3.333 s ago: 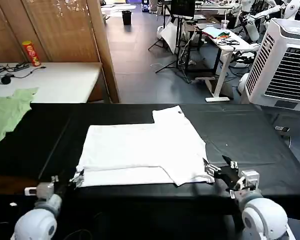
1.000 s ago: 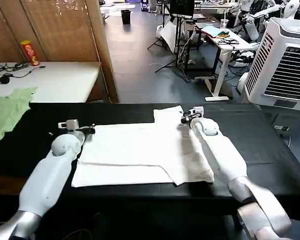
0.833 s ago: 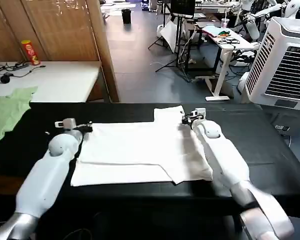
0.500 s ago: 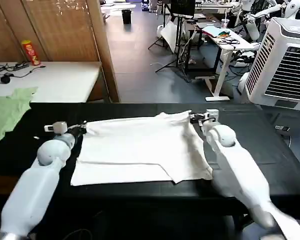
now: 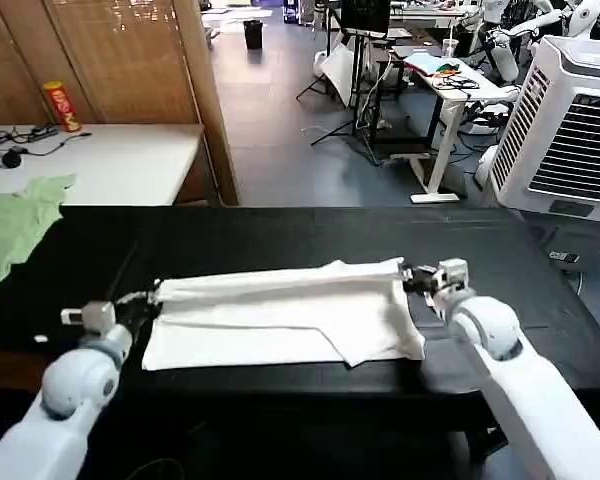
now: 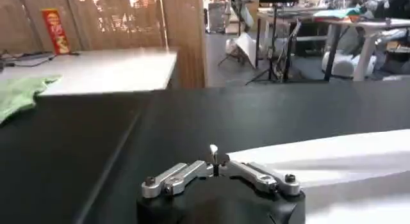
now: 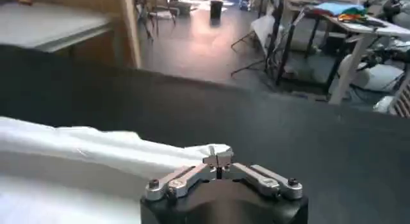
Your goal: Fold and organize the clothes.
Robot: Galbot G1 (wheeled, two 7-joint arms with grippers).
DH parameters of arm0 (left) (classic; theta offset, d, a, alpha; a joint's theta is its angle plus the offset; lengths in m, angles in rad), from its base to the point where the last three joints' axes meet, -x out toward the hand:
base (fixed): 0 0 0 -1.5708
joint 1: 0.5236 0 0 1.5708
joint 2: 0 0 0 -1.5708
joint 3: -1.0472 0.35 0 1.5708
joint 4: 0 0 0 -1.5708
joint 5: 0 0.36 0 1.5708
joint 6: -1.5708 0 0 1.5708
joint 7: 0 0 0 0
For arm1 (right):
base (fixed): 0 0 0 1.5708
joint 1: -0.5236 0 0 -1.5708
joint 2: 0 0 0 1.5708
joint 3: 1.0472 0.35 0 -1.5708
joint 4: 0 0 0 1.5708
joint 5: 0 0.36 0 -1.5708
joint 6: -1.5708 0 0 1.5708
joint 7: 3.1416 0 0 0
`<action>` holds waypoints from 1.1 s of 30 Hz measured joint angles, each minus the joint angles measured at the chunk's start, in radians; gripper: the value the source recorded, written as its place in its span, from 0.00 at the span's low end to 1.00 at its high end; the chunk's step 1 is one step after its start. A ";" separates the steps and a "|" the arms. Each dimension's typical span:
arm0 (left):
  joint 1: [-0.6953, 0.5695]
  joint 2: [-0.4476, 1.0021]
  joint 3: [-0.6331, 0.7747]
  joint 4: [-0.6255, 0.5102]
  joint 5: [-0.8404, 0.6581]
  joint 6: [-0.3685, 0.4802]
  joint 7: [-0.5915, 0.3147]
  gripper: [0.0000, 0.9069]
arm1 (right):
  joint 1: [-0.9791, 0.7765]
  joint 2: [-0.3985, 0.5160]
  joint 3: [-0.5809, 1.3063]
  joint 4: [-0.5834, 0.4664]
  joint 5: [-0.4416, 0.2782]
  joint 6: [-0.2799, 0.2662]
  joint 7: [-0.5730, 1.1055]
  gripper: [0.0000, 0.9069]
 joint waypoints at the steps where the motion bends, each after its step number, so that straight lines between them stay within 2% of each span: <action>1: 0.016 0.000 -0.007 -0.008 0.000 0.000 0.000 0.00 | -0.020 -0.001 0.006 0.010 -0.001 0.000 0.000 0.00; 10: 0.124 -0.013 -0.039 -0.073 0.028 -0.002 0.001 0.00 | -0.114 -0.002 0.029 0.053 0.000 -0.001 -0.004 0.00; 11: 0.132 -0.015 -0.041 -0.076 0.033 -0.002 0.002 0.22 | -0.120 -0.002 0.032 0.058 0.000 -0.006 -0.006 0.35; 12: 0.139 -0.017 -0.043 -0.078 0.037 -0.001 0.003 0.97 | -0.126 -0.003 0.036 0.064 0.000 -0.012 -0.010 0.97; 25: 0.225 -0.016 -0.090 -0.144 0.023 0.012 0.006 0.97 | -0.142 -0.003 0.095 0.138 0.004 -0.007 -0.011 0.97; 33: 0.159 -0.018 -0.070 -0.109 -0.054 -0.006 -0.003 0.97 | -0.045 0.068 0.076 0.049 -0.003 0.058 0.063 0.97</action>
